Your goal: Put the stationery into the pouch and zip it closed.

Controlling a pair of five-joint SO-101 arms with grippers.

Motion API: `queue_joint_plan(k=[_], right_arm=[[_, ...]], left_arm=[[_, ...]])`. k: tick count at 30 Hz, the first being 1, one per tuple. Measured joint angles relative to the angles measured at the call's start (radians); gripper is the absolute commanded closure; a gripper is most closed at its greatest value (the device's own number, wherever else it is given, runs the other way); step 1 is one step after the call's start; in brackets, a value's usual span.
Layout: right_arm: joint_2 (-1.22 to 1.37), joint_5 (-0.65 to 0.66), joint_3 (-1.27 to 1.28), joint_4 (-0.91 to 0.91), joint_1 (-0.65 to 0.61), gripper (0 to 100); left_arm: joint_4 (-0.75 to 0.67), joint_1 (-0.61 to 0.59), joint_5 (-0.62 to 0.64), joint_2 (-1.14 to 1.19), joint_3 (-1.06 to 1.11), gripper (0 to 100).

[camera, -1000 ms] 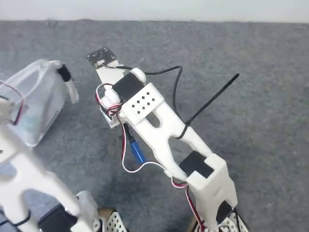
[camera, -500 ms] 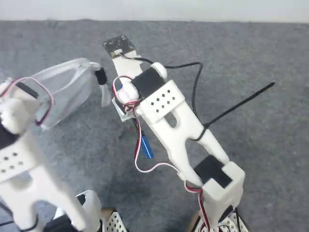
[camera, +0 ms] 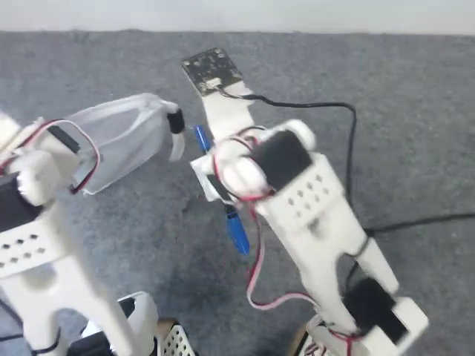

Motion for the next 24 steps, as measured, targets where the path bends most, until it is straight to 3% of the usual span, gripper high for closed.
queue_joint_plan(k=[15,24], right_arm=[[-0.284,0.000,0.049,0.000,0.003,99.2],[-0.316,0.000,0.049,-0.041,0.003,99.1]], left_arm=[[-0.003,0.123,-0.055,-0.002,0.048,99],[-0.046,0.127,-0.058,-0.002,0.107,99]])
